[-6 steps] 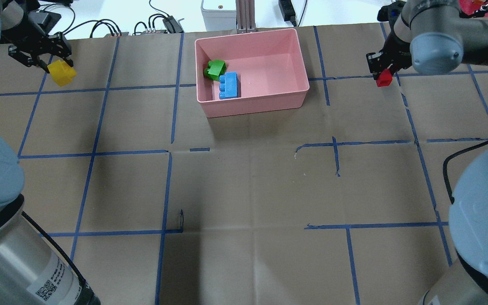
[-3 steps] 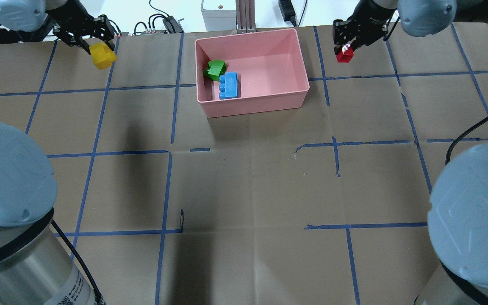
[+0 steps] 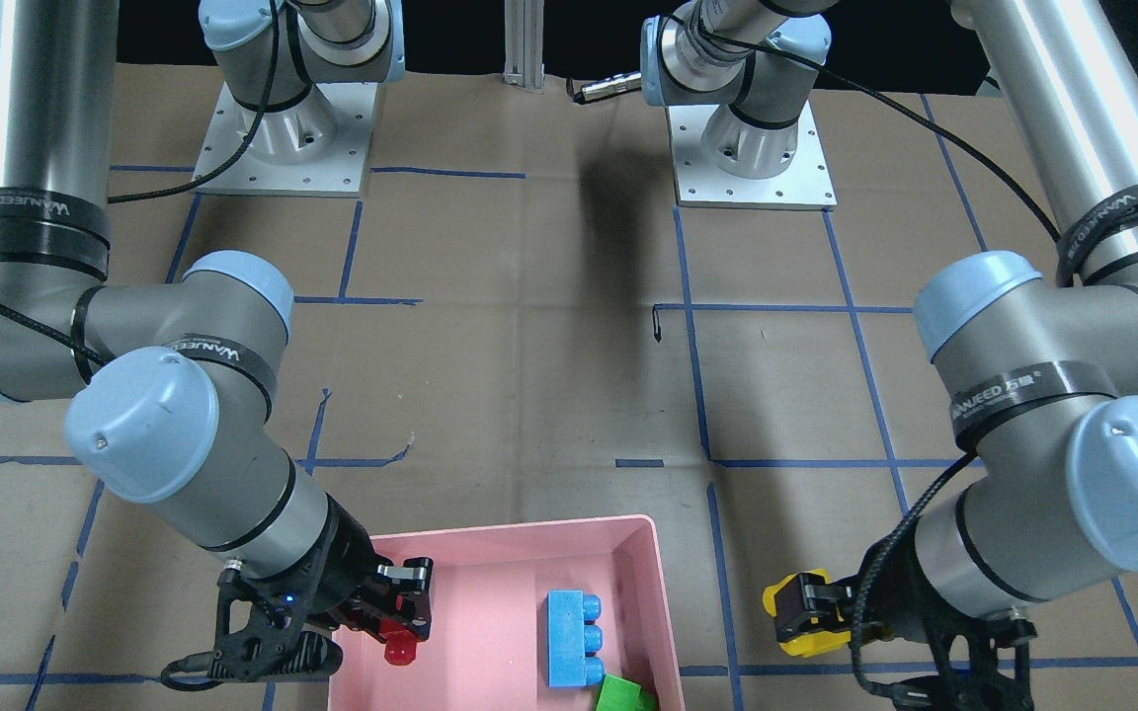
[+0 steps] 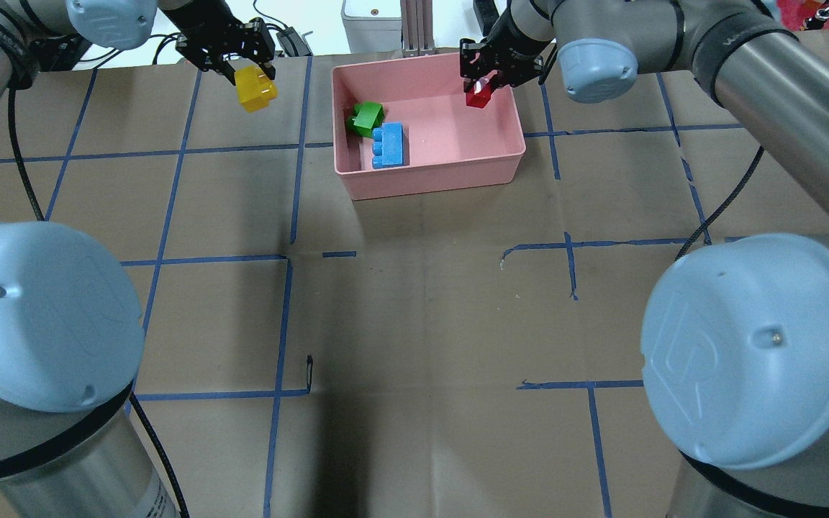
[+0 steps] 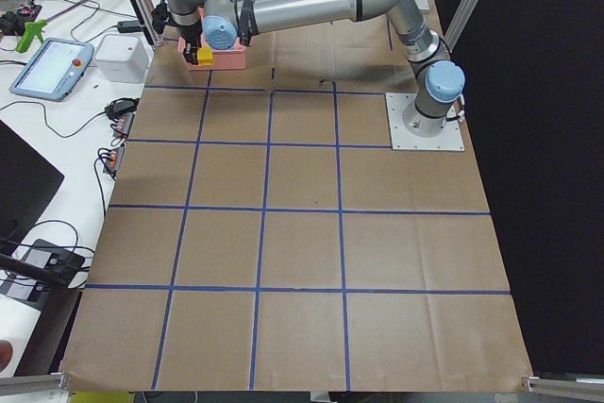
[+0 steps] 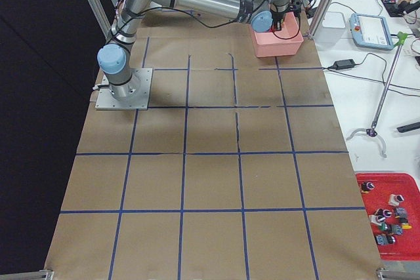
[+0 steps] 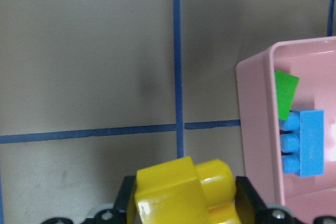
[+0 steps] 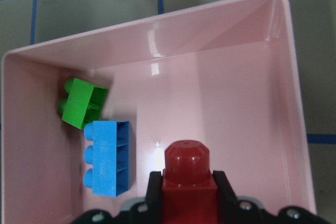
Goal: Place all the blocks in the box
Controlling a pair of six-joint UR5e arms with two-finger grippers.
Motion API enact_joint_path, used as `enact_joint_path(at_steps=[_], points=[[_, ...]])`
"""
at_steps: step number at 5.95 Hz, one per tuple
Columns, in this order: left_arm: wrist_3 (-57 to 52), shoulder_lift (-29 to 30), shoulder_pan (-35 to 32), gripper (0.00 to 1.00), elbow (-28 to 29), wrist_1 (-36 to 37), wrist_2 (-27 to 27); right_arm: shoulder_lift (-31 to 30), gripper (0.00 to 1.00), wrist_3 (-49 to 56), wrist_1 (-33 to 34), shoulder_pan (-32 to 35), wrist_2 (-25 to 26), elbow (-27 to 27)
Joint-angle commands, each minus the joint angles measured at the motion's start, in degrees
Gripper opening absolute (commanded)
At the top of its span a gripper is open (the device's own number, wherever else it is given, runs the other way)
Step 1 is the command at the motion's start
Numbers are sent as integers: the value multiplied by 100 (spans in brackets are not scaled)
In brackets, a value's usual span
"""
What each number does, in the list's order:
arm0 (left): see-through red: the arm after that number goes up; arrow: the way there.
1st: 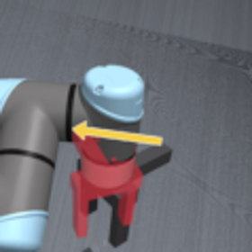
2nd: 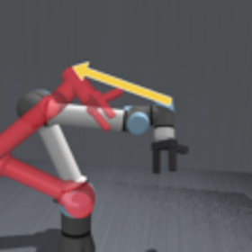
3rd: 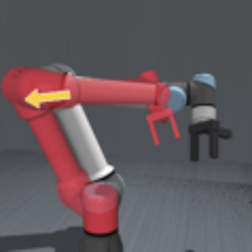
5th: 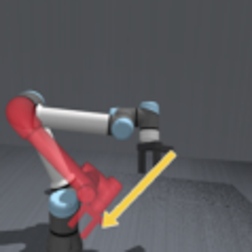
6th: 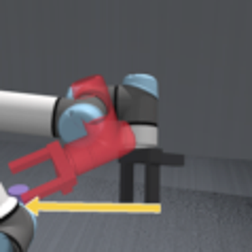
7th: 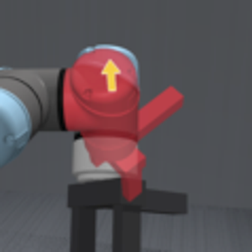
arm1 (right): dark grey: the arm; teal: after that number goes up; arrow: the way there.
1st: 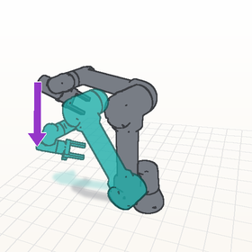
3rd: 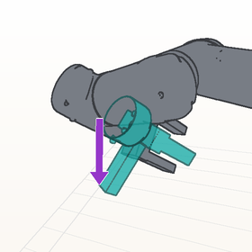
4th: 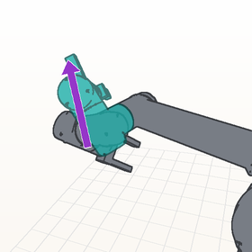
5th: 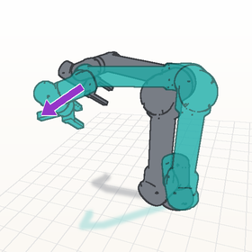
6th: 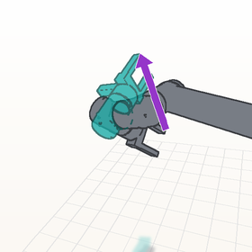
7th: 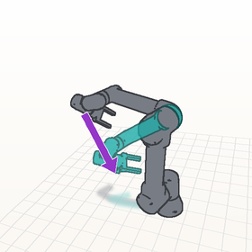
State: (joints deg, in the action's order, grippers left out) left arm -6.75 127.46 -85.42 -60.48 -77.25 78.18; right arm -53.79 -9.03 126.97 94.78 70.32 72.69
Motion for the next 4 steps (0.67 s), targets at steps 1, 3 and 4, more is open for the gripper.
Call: enact_joint_path(at_steps=[1, 3, 4], points=[[706, 147, -429, 16, 175, 52, -13, 192, 100, -73, 311, 58, -27, -270], [1777, 559, -1061, 16, 561, 122, 48, 124, 100, 32, 223, -73, -1, -159], [2348, 813, -1360, 16, 615, 497, 57, 45, 100, 660, -291, -335, 51, -158]])
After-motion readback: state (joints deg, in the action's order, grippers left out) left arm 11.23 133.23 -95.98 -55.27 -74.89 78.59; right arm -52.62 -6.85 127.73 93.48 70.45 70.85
